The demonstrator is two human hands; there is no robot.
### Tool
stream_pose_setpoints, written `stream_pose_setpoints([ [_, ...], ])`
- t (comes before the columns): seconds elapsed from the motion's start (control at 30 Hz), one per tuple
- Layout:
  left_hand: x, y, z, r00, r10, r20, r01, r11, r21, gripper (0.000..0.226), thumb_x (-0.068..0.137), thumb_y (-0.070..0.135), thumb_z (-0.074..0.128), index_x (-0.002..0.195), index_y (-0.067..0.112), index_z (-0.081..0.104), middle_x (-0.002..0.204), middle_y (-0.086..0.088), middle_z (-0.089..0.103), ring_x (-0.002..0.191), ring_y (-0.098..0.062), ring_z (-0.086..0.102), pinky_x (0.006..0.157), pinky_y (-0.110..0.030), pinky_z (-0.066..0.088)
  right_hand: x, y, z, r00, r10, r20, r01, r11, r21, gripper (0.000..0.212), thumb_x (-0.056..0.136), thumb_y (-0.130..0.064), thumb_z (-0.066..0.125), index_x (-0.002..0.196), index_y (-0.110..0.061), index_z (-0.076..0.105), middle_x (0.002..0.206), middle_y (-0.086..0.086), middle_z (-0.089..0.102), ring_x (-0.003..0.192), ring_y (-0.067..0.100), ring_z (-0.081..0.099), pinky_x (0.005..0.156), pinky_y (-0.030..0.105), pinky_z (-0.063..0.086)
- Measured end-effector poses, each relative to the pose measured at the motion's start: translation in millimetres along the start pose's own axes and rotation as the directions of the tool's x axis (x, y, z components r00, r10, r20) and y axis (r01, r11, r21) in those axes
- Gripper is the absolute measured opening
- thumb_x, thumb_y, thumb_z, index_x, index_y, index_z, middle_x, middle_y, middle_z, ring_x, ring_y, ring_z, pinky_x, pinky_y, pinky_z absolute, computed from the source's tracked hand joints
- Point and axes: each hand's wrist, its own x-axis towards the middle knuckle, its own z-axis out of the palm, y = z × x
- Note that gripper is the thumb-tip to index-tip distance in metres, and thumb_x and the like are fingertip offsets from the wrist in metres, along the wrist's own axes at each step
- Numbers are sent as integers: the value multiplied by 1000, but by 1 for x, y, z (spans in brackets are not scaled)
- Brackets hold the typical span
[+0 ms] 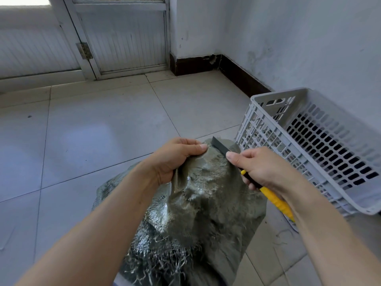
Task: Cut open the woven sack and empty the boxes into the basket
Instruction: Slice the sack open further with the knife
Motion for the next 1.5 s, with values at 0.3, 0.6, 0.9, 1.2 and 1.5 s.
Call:
stream_pose_setpoints([
  [0.3, -1, 2, -3, 998, -49, -27, 48, 999, -12, 15, 90, 9, 55, 93, -1, 65, 61, -10, 63, 44, -14, 60, 45, -20, 52, -9, -3, -14, 996, 3, 94, 14, 983, -181, 44, 88, -39, 63, 56, -13, 48, 42, 3, 47, 34, 15, 41, 36, 14, 35],
  [0.6, -3, -1, 0, 997, -63, 35, 62, 997, 40, 19, 92, 14, 54, 88, 1, 67, 60, -7, 65, 46, -13, 61, 48, -21, 54, -10, -3, -15, 996, -7, 91, 28, 972, -233, 42, 87, -42, 63, 60, -12, 52, 45, 5, 49, 42, 19, 46, 42, 19, 38],
  [0.9, -1, 0, 0, 997, -67, -47, 71, 993, 94, 16, 84, 13, 64, 68, 8, 66, 54, -5, 63, 42, -13, 58, 45, -21, 52, -16, -7, -31, 955, 123, 268, -85, 985, -151, 42, 83, -43, 66, 58, -12, 51, 49, 6, 50, 41, 17, 45, 43, 24, 42],
  [1.2, 1, -12, 13, 973, -121, 195, 71, 967, 246, 20, 86, 2, 55, 67, 7, 60, 55, -3, 59, 45, -11, 56, 47, -19, 50, -2, 1, -2, 997, -15, 79, 9, 997, 72, 30, 70, -37, 78, 82, -13, 64, 66, 1, 61, 41, 11, 45, 38, 19, 36],
  [1.5, 0, -10, 2, 898, -168, 406, 71, 968, 242, 25, 69, -1, 48, 82, 7, 68, 59, -2, 65, 47, -9, 60, 48, -18, 52, 2, 7, -12, 981, 88, 173, -142, 933, 330, 18, 72, -3, 74, 62, -10, 62, 42, -2, 51, 32, 7, 40, 36, 18, 31],
])
